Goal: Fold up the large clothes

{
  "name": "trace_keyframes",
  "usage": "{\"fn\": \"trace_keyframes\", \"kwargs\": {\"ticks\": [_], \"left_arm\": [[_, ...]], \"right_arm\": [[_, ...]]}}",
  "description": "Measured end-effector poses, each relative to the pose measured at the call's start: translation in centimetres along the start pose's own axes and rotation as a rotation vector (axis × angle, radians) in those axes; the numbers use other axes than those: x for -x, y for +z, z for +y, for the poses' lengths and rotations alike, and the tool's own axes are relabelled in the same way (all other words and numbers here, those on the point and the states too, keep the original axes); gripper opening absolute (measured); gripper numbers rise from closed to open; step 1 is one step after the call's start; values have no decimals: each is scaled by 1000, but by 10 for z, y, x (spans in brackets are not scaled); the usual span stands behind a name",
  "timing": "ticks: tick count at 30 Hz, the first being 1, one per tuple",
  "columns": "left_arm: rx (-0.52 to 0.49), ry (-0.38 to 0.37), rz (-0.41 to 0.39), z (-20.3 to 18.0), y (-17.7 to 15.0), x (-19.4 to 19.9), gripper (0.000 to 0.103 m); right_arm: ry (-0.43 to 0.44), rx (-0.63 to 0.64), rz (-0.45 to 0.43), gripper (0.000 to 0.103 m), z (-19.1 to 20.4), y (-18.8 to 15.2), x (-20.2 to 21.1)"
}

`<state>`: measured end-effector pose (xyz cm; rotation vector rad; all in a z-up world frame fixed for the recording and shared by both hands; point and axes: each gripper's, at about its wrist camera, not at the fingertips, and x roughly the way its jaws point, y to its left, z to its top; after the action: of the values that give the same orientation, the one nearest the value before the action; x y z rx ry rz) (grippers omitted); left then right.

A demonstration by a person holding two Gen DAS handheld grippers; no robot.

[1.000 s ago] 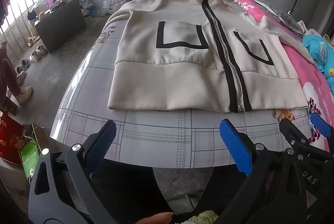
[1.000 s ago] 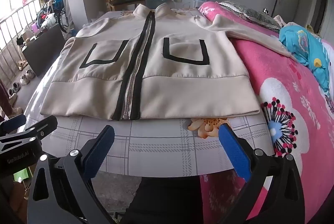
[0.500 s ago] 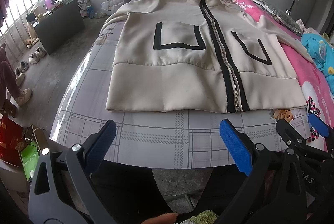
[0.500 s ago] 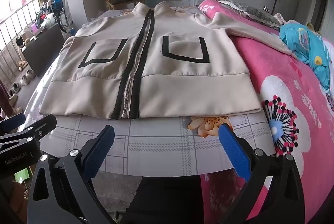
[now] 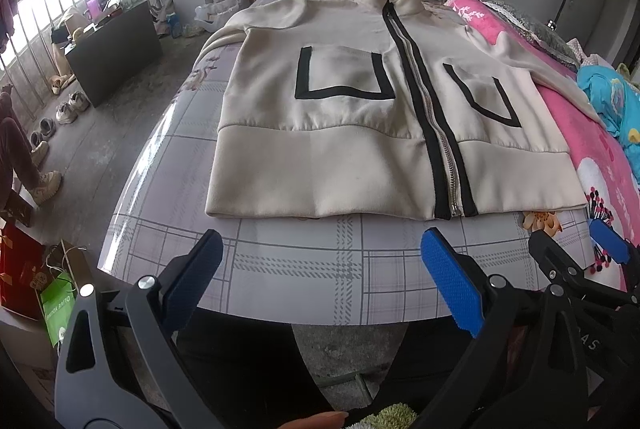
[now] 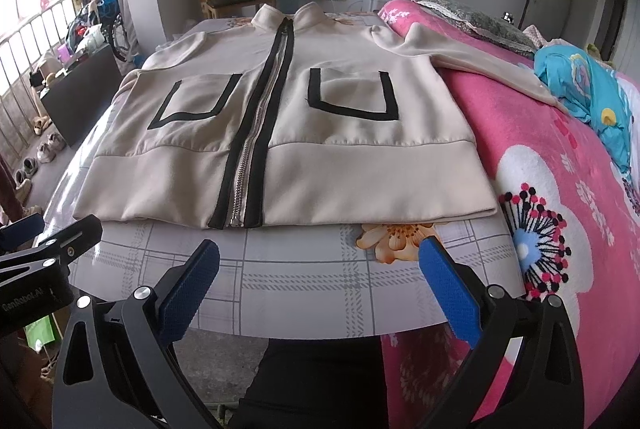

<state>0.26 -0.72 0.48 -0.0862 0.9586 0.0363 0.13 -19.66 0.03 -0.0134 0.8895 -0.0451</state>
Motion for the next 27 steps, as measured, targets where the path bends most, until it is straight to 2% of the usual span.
{"fn": "trace_keyframes", "kwargs": {"ticks": [27], "left_arm": [[-3,17,-14,5,0,4,96]], "right_arm": [[-3,2,1,97,0,0,0]]}}
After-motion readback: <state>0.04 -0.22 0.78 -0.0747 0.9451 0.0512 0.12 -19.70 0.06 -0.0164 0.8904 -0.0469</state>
